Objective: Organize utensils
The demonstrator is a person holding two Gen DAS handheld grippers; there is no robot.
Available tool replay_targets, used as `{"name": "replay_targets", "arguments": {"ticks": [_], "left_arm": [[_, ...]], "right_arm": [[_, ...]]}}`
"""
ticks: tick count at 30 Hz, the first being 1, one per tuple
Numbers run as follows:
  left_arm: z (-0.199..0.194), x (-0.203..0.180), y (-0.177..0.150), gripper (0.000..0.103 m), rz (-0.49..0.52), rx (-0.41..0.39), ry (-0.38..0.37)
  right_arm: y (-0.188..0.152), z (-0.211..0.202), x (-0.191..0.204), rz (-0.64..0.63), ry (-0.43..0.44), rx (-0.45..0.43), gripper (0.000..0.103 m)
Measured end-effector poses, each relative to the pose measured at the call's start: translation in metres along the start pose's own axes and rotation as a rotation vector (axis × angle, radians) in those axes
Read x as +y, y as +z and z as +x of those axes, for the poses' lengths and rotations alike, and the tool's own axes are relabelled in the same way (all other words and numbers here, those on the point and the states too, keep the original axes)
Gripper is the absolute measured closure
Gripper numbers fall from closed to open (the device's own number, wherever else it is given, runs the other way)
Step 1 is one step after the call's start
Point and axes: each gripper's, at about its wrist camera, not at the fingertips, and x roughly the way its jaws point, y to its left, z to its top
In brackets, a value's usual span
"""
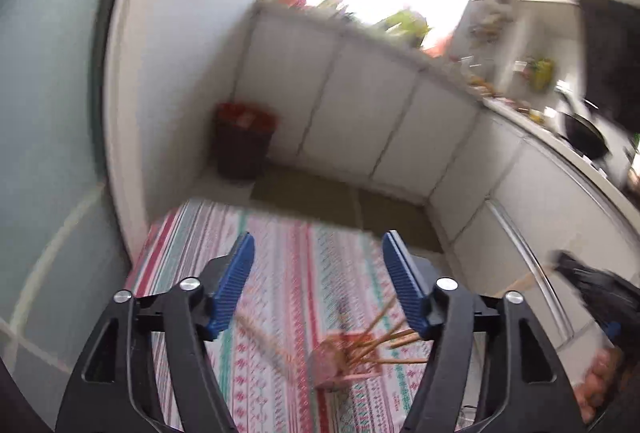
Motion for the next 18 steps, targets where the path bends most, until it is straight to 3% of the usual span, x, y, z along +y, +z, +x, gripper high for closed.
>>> {"name": "replay_targets", "arguments": {"ticks": [4, 7, 10, 15, 18], "left_arm": [[0.094, 0.094, -0.027, 0.037, -0.321, 0.347, 0.049], [0.150, 0.129, -0.064, 0.037, -0.413, 0.471, 0.148], [0.192, 0.141, -0.081, 0.037, -0.434, 0.494, 0.214], [0.253, 0.141, -0.075, 0.037, -0.441, 0.468, 0.323], [0.287, 0.140, -0.079, 0.040, -0.416, 0.513, 0.397]], "right_arm": [[0.006, -0.015, 0.001, 0.013, 0.043, -0.021, 0.097], [0.011, -0.024, -0.001, 0.026, 0.078, -0.041, 0.097], [0.019, -0.022, -0.006, 0.049, 0.107, -0.034, 0.097], [0.031, -0.011, -0.017, 0.057, 0.126, -0.028, 0.097], [0.033, 0.002, -0.026, 0.071, 0.131, -0.011, 0.097]]}}
